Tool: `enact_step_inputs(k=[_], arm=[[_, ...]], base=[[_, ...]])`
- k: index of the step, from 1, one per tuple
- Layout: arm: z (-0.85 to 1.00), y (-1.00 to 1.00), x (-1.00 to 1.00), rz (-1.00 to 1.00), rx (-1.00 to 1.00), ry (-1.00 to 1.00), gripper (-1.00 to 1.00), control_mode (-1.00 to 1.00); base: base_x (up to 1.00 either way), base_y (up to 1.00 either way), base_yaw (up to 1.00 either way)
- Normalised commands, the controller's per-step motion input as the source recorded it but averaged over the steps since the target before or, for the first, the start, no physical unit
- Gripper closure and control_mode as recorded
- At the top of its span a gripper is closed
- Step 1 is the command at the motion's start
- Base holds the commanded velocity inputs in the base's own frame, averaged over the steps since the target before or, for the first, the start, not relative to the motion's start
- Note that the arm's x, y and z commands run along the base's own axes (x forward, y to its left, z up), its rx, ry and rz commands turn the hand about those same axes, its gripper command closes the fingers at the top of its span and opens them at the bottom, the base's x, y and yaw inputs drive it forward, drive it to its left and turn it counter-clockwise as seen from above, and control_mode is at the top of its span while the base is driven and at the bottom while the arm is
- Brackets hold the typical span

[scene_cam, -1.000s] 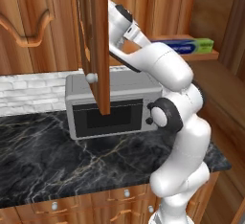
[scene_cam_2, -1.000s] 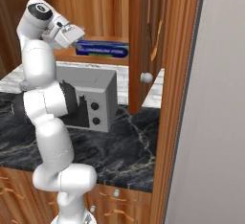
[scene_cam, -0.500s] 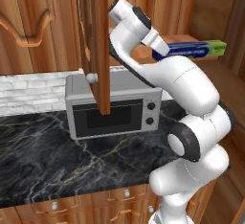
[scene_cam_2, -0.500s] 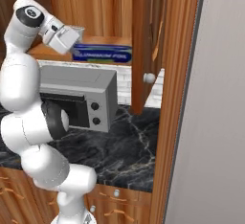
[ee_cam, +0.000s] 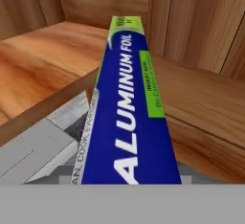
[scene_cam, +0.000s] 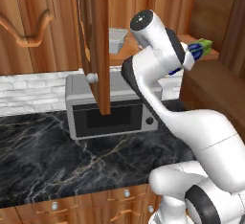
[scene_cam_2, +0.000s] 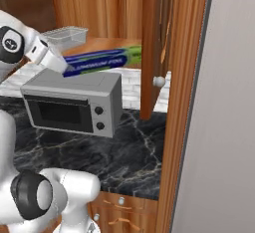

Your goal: Retrieve the tupperware and aluminum foil from the cabinet and place them on the dining counter near the plate with squash and carrot to prepare for storing leftovers.

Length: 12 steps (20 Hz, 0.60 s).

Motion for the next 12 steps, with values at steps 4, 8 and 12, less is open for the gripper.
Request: enact_step_inputs(k=[4,8,12], arm=[[0.02,0.00,-1.00,0.61,-0.07,0.00,1.00,-1.00],[0.34,0.00,-0.98,0.34,-0.03,0.00,1.00,-1.00],[0.40,0.00,-0.87,0.30,0.00,0.01,1.00,-1.00]], base=[[0.00,0.00,0.00],[0.00,0.00,0.00],[0.00,0.00,0.00]])
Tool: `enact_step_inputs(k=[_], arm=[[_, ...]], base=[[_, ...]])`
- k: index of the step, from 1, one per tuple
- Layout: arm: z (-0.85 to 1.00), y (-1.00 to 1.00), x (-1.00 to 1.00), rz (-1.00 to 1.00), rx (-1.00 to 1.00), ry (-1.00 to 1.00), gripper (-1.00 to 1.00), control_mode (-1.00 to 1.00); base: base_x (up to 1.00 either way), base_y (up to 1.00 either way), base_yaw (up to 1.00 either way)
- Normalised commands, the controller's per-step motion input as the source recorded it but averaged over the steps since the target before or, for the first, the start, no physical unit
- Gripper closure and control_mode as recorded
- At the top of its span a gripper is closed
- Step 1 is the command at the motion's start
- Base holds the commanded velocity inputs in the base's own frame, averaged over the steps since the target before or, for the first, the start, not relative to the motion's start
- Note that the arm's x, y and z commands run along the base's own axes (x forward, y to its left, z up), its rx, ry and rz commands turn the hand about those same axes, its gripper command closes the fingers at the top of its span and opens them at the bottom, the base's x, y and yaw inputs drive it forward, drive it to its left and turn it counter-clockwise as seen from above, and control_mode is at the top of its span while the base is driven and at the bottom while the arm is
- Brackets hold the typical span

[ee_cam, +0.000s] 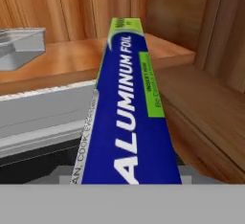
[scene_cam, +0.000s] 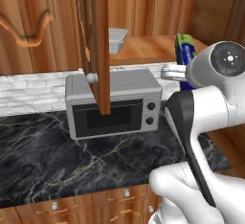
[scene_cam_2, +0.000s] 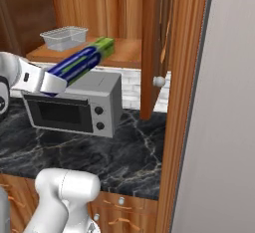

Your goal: Retrieve the tupperware and aluminum foil from the cabinet and place them on the dining counter near the plate with squash and carrot to prepare for storing leftovers.

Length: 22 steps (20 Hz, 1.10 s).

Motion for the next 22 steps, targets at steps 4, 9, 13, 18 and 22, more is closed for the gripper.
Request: enact_step_inputs(k=[4,9,13,18,22], arm=[[0.00,0.00,0.00,0.00,0.00,0.00,1.00,1.00],[0.00,0.00,0.00,0.00,0.00,0.00,1.00,1.00],[0.00,0.00,0.00,0.00,0.00,0.00,1.00,1.00],[0.00,0.00,0.00,0.00,0.00,0.00,1.00,1.00],[0.00,0.00,0.00,0.00,0.00,0.00,1.00,1.00]], base=[[-1.00,0.00,0.28],[-1.00,0.13,0.25],[-0.91,0.75,0.35],[-0.19,0.87,0.58],[0.01,0.56,0.76]])
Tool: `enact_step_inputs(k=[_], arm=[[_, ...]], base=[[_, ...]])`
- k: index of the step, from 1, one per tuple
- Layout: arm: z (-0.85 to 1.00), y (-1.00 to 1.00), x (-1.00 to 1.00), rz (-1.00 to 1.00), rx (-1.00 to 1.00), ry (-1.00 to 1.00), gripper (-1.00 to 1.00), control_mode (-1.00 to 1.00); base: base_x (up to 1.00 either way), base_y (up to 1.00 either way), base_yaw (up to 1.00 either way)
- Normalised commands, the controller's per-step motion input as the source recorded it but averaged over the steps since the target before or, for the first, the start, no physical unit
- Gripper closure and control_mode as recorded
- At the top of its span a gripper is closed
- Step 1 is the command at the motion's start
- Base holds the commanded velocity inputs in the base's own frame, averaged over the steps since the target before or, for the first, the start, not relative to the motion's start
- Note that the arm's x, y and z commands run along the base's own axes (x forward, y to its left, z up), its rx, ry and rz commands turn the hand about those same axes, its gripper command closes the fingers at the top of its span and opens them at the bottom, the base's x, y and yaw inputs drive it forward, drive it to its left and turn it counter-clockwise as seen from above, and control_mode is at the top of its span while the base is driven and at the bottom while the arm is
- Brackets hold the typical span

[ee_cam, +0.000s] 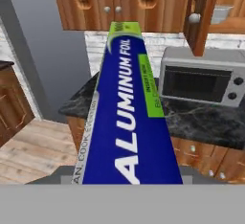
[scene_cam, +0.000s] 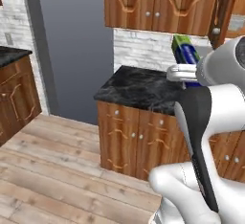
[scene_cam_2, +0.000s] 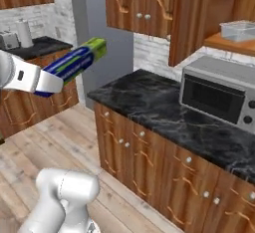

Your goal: Retrieve the tupperware and aluminum foil from the cabinet and place them on the dining counter near the plate with squash and carrot to prepare for storing leftovers.

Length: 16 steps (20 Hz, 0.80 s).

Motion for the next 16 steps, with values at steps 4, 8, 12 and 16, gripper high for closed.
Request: enact_step_inputs(k=[4,8,12,16], arm=[[0.00,0.00,0.00,0.00,0.00,0.00,1.00,1.00],[0.00,0.00,0.00,0.00,0.00,0.00,1.00,1.00],[0.00,0.00,0.00,0.00,0.00,0.00,1.00,1.00],[0.00,0.00,0.00,0.00,0.00,0.00,1.00,1.00]], base=[[0.64,0.03,0.70],[0.79,-0.26,0.64],[0.48,-0.47,0.62],[0.10,-0.37,0.70]])
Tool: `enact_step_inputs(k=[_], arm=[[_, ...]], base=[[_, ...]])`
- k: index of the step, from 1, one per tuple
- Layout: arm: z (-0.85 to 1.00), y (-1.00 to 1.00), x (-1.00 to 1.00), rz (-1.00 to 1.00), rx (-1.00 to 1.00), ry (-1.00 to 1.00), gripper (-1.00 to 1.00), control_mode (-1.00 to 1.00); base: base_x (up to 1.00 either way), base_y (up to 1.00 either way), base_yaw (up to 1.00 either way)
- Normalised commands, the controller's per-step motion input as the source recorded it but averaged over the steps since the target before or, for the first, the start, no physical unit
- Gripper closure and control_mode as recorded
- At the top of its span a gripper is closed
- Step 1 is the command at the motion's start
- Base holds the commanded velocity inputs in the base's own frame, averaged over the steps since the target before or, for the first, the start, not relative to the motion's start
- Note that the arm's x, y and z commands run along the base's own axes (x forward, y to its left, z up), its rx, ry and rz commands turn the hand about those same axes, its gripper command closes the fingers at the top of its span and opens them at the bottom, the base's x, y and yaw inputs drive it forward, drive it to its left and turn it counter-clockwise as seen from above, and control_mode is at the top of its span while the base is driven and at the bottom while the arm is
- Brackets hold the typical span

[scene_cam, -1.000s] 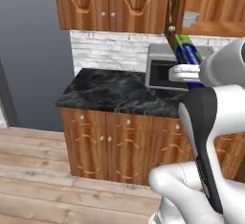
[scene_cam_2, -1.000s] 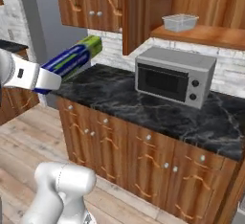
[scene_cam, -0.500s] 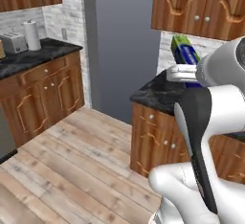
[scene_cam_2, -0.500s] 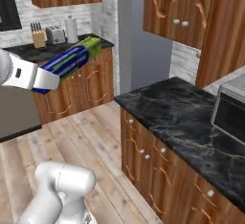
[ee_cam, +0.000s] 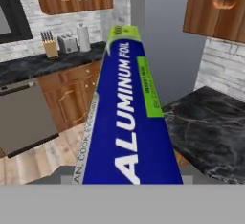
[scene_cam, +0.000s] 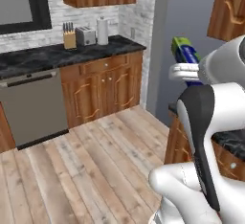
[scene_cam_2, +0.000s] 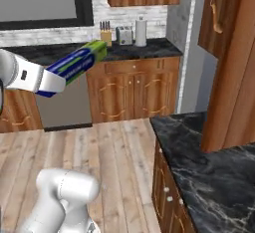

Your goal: Retrieve the tupperware and aluminum foil from the cabinet and place them on the dining counter near the plate with squash and carrot to prepare for storing leftovers.

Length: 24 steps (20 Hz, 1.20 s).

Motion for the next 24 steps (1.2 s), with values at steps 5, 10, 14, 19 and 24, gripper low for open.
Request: enact_step_inputs(k=[5,10,14,19,24], arm=[[0.00,0.00,0.00,0.00,0.00,0.00,1.00,1.00],[0.00,0.00,0.00,0.00,0.00,0.00,1.00,1.00],[0.00,0.00,0.00,0.00,0.00,0.00,1.00,1.00],[0.00,0.00,0.00,0.00,0.00,0.00,1.00,1.00],[0.00,0.00,0.00,0.00,0.00,0.00,1.00,1.00]], base=[[0.00,0.00,0.92],[0.00,0.00,1.00],[0.00,0.00,1.00],[0.04,0.00,1.00],[0.41,0.05,0.88]])
